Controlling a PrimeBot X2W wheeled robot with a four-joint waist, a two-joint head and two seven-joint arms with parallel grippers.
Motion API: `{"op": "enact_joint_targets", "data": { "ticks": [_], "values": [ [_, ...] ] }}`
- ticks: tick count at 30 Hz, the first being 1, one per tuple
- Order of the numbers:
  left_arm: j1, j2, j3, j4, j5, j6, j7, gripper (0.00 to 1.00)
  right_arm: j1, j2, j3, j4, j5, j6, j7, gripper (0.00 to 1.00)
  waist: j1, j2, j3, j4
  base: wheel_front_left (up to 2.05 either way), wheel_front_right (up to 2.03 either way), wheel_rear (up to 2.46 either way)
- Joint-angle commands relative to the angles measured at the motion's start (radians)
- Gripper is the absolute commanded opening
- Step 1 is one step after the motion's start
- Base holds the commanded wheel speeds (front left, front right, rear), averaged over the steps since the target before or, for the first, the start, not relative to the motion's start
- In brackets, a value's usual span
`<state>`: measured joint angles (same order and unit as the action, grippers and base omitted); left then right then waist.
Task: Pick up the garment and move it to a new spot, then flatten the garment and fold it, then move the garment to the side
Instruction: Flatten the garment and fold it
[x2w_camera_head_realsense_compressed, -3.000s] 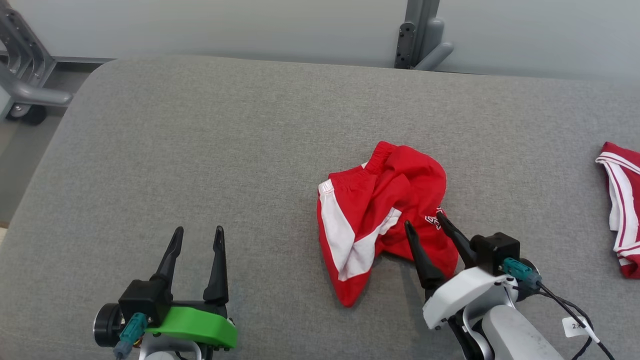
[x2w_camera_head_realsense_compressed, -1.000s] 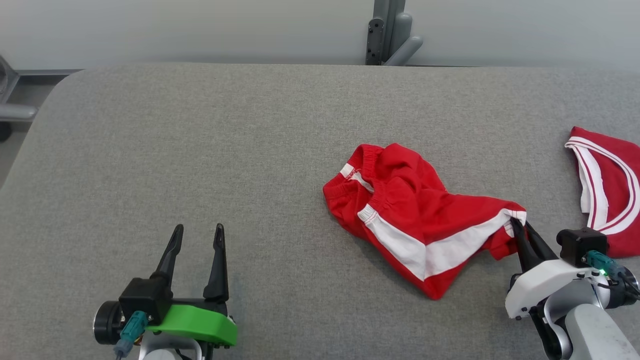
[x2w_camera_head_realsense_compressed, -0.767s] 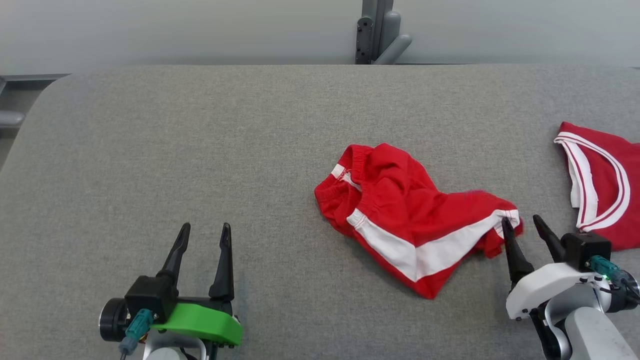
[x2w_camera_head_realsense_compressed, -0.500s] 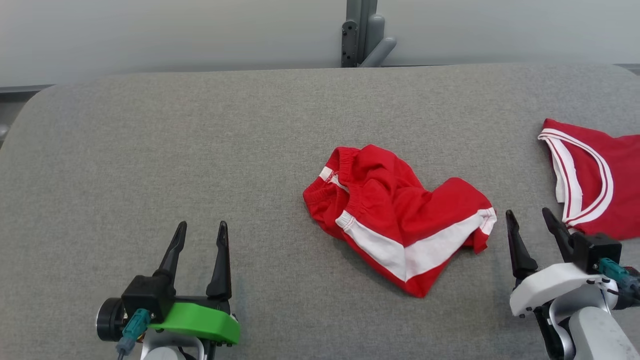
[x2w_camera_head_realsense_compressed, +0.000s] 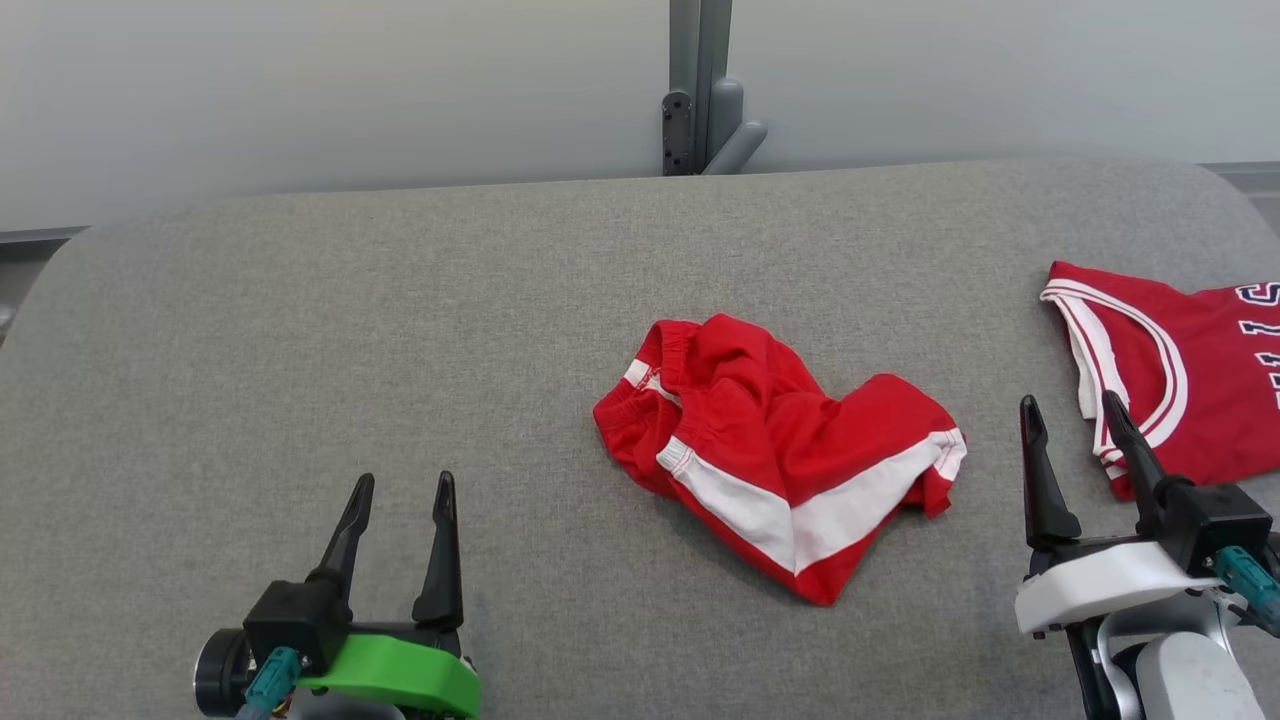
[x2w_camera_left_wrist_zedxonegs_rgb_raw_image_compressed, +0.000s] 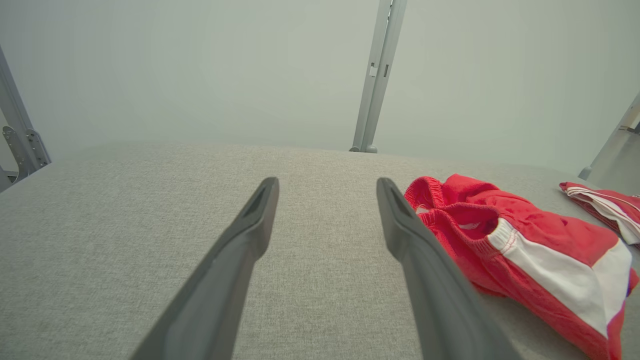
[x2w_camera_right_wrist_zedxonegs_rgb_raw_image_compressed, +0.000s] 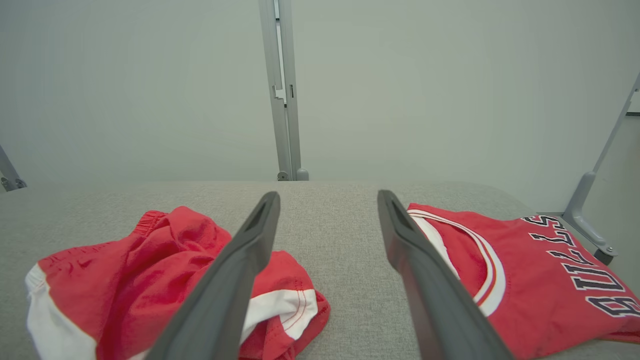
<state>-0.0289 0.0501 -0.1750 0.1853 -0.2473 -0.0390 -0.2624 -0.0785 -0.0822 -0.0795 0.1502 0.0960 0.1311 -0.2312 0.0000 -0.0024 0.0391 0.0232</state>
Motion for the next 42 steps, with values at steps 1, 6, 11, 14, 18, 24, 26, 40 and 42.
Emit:
{"op": "enact_joint_targets", "data": {
  "ticks": [1, 6, 11, 14, 18, 24, 26, 40, 42],
  "values": [
    [0.016, 0.001, 0.007, -0.004, -0.005, 0.005, -0.003, 1.00, 0.019, 0.008, -0.007, -0.013, -0.008, -0.001, -0.008, 1.00, 0.0000, 0.0024, -0.013, 0.001, 0.00, 0.00, 0.00],
    [0.043, 0.001, 0.032, -0.013, -0.004, 0.012, -0.003, 1.00, 0.059, 0.027, -0.028, -0.039, 0.007, -0.001, -0.012, 1.00, 0.0000, 0.0024, -0.029, 0.008, 0.00, 0.00, 0.00],
    [0.059, 0.001, 0.045, -0.016, 0.002, 0.009, -0.003, 1.00, 0.083, 0.031, -0.024, -0.044, 0.028, -0.001, -0.016, 1.00, 0.0000, 0.0024, -0.038, 0.015, 0.00, 0.00, 0.00],
    [0.062, 0.001, 0.047, -0.015, 0.006, 0.007, -0.003, 1.00, 0.087, 0.031, -0.019, -0.042, 0.042, -0.001, -0.017, 1.00, 0.0000, 0.0024, -0.039, 0.018, 0.00, 0.00, 0.00],
    [0.062, 0.001, 0.048, -0.012, 0.011, 0.001, -0.003, 1.00, 0.088, 0.031, -0.014, -0.043, 0.045, -0.001, -0.016, 1.00, 0.0000, 0.0024, -0.038, 0.019, 0.00, 0.00, 0.00],
    [0.018, 0.005, 0.015, 0.033, 0.028, -0.034, -0.003, 1.00, 0.079, 0.031, 0.003, -0.038, 0.044, -0.001, -0.005, 1.00, 0.0000, 0.0024, -0.021, 0.012, 0.00, 0.00, 0.00],
    [-0.010, 0.015, -0.015, 0.054, 0.032, -0.052, 0.008, 1.00, 0.073, 0.031, 0.006, -0.038, 0.043, -0.001, -0.004, 1.00, 0.0000, 0.0024, -0.013, 0.008, 0.00, 0.00, 0.00],
    [-0.268, 0.158, -0.458, 0.112, -0.183, -0.091, 0.211, 1.00, 0.031, 0.031, 0.030, -0.004, 0.061, -0.001, -0.006, 1.00, 0.0000, 0.0024, 0.051, -0.071, 0.00, 0.00, 0.00],
    [-0.305, 0.184, -0.498, 0.124, -0.234, -0.092, 0.225, 1.00, 0.027, 0.031, 0.034, 0.001, 0.061, -0.001, -0.007, 1.00, 0.0000, 0.0024, 0.060, -0.088, 0.00, 0.00, 0.00]
  ]
}}
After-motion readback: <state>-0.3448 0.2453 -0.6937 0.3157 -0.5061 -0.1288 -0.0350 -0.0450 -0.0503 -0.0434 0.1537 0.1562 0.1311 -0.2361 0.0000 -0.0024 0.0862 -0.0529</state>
